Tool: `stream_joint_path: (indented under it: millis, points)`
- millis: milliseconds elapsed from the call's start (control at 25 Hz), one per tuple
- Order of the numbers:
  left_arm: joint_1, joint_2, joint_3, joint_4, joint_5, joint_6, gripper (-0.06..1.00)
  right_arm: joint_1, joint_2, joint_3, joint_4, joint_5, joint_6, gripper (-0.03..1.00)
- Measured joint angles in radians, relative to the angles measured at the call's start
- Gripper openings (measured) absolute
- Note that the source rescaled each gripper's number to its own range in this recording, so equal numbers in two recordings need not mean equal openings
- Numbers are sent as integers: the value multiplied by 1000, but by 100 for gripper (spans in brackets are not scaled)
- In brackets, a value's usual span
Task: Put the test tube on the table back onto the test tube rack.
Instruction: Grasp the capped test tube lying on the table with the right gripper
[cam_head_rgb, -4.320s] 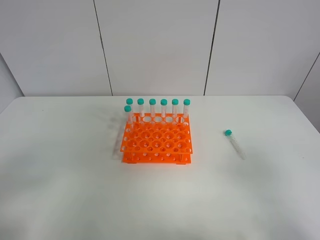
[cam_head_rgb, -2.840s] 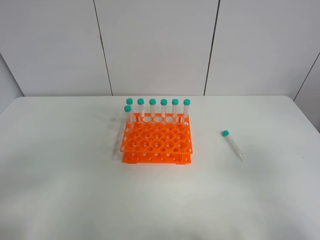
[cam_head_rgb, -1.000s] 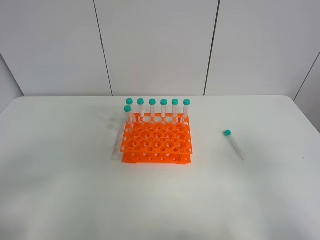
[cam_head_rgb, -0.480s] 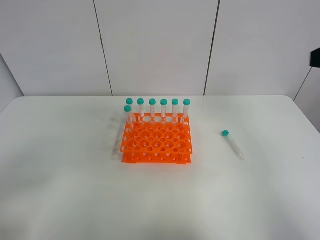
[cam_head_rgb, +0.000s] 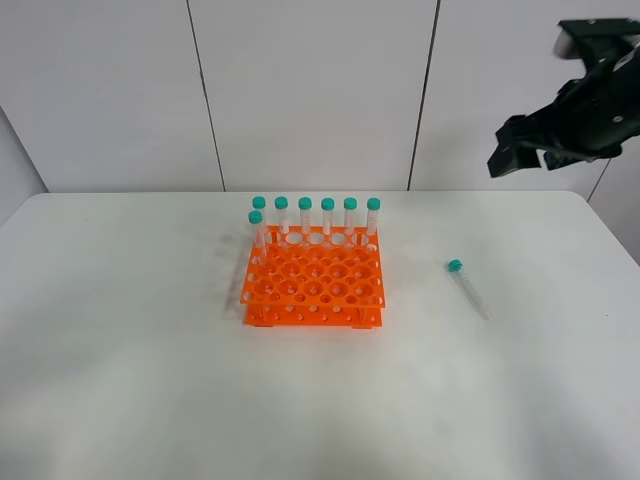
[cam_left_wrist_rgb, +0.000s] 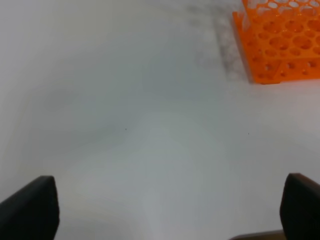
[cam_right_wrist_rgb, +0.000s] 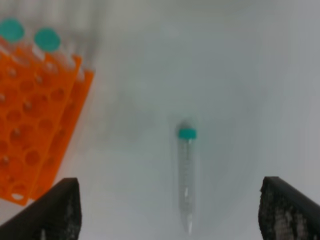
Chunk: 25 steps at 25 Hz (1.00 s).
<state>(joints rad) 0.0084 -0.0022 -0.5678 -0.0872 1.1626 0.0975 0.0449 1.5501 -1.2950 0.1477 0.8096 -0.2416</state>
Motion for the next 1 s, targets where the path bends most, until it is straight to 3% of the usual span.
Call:
stream_joint_path:
  millis: [400,1000]
  points:
    - [0,0,0,0,0,0,100,29,283,-3,-109,12,109,73]
    - [0,0,0,0,0,0,100,29,452,-3,-124,-18,119,73]
